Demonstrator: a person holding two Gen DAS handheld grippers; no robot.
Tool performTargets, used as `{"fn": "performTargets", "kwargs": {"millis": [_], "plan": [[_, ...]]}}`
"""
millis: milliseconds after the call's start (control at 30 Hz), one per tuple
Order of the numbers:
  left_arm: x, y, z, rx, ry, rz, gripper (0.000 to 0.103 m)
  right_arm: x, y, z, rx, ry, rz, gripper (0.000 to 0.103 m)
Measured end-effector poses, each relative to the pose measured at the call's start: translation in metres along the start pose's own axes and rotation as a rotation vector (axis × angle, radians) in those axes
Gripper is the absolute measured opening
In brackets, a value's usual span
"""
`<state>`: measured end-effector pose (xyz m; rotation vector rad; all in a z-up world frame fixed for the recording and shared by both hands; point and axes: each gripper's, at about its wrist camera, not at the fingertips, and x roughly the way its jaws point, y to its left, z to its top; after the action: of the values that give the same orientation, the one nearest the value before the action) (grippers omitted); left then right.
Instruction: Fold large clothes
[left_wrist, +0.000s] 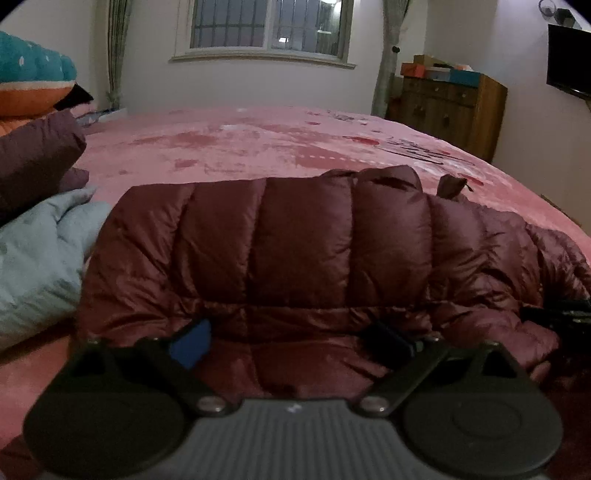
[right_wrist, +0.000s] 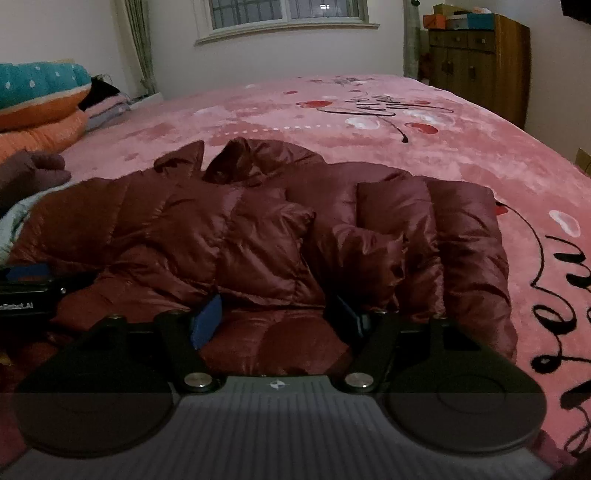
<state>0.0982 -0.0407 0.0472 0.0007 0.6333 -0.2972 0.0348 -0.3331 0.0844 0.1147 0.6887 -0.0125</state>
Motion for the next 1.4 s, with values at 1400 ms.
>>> {"fn": "performTargets", "kwargs": {"millis": [1400], "plan": [[-0.216,0.111,-0.095,-0.283,0.123,-0.041,0.097,-0.227,-0.141,-0.106,0.447,0.241,0.261,0.103]]}}
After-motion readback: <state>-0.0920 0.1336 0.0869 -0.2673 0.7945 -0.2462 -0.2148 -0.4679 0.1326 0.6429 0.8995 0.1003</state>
